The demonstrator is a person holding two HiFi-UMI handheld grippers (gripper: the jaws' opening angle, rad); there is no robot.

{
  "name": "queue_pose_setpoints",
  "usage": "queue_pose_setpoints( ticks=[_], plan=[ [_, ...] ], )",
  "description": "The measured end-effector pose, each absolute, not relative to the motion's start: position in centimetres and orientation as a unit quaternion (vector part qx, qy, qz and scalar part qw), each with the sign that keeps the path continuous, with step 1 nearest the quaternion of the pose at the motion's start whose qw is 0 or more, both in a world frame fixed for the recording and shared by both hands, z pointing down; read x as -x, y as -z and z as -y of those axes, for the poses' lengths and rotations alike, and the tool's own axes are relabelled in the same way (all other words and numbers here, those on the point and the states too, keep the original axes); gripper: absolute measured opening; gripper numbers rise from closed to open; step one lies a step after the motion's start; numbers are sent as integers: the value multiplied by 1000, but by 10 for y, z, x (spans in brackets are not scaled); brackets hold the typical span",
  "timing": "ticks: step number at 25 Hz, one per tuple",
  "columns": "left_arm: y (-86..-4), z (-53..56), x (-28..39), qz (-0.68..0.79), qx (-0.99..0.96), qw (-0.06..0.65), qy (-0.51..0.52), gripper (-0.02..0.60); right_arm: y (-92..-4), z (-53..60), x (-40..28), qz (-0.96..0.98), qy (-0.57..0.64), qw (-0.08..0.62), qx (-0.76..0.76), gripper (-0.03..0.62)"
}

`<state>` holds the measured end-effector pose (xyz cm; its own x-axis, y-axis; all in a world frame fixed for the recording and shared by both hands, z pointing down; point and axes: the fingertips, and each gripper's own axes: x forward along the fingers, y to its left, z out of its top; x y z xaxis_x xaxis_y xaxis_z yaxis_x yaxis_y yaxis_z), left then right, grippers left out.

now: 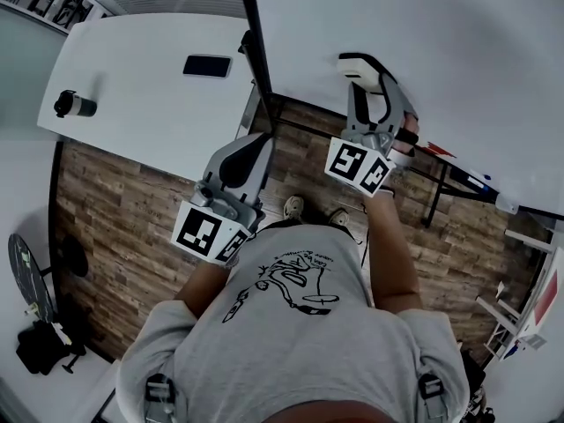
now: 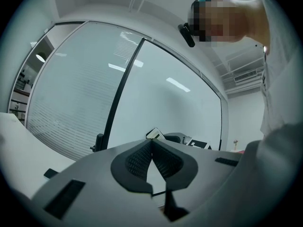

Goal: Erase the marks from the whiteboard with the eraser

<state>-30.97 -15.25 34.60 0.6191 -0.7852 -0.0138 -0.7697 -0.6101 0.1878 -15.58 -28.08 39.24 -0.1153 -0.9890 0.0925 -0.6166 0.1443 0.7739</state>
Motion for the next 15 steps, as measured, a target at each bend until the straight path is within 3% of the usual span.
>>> queue_pose_setpoints(
  ticks=[15],
  plan=[
    [-340, 147, 322, 467, -880, 74, 45, 21, -460, 293, 229, 714, 317, 386, -491, 233]
  ],
)
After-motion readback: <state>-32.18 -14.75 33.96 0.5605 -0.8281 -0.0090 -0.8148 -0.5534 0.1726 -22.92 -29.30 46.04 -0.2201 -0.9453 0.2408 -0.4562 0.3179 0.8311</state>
